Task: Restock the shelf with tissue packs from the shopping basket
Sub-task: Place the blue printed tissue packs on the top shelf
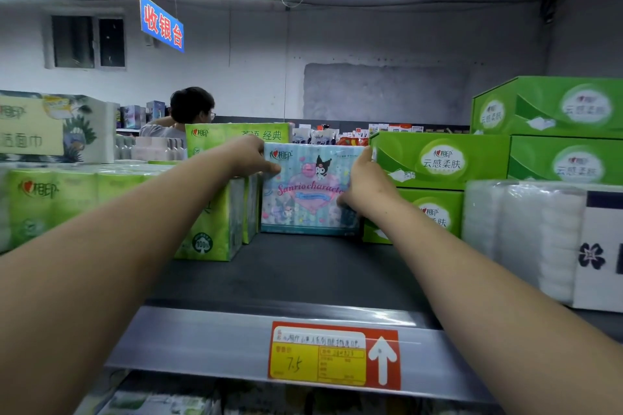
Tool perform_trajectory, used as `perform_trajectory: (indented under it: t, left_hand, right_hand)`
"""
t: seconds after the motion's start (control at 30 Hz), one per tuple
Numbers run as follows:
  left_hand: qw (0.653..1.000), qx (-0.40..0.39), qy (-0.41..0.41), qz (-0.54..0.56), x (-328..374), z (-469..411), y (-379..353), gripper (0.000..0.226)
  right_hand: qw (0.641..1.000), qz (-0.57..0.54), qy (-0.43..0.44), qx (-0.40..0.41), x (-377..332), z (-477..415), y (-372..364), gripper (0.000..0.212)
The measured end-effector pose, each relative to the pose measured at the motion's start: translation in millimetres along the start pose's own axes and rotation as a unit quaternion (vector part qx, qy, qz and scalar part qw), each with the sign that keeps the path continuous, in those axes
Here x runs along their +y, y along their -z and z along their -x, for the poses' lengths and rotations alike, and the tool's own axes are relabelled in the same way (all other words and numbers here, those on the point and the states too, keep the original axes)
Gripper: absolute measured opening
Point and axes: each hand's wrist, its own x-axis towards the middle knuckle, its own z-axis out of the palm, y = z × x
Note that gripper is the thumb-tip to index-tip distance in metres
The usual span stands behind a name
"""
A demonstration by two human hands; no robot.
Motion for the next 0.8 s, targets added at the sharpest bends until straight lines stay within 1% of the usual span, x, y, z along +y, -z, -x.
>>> perform_trajectory:
  t: [0.1,0.17,0.23,0.27,0.3,0.37,0.43,0.53,0.67,0.73,0.8]
  left_hand:
    - [1.0,-0.008,0.004,0.002,0,-2,0,0.039]
    - [1.0,0.009,0.003,0.008,0,-2,-1,0.046]
    - [0.997,0.059,-0.011,0.041,0,-2,0,0.059]
    - [0.993,0.102,-0.027,0.062,1,-3,1,0.061]
    - [0.985,0.151,-0.043,0.073,1,-6,4,0.056]
    - [0.968,0.237,-0.056,0.056,1,-9,10,0.038]
    - [0.956,0.286,-0.057,0.042,-1,-9,11,0.026]
    - [0.939,0.326,-0.057,0.09,-1,-1,10,0.017]
    - [0.916,0.375,-0.058,0.133,3,8,13,0.021]
    - [0.91,0.38,-0.057,0.155,6,14,20,0.021]
    - [0.907,0.348,-0.066,0.23,11,22,29,0.019]
  right_hand:
    - [1.0,-0.007,0.017,0.009,1,-3,1,0.109]
    - [0.999,-0.013,0.033,0.011,2,-3,2,0.107]
    - [0.998,-0.022,0.048,0.017,3,-1,4,0.096]
    - [0.998,-0.027,0.058,0.028,3,0,5,0.086]
    - [0.996,-0.029,0.069,0.042,3,2,7,0.077]
    - [0.993,-0.016,0.09,0.07,2,4,11,0.065]
    - [0.99,0.012,0.106,0.091,1,4,14,0.06]
    - [0.985,0.006,0.112,0.13,3,3,21,0.053]
    - [0.967,-0.045,0.113,0.223,6,8,34,0.03]
    - [0.956,-0.066,0.114,0.263,6,11,38,0.022]
    - [0.951,-0.072,0.112,0.279,8,13,40,0.021]
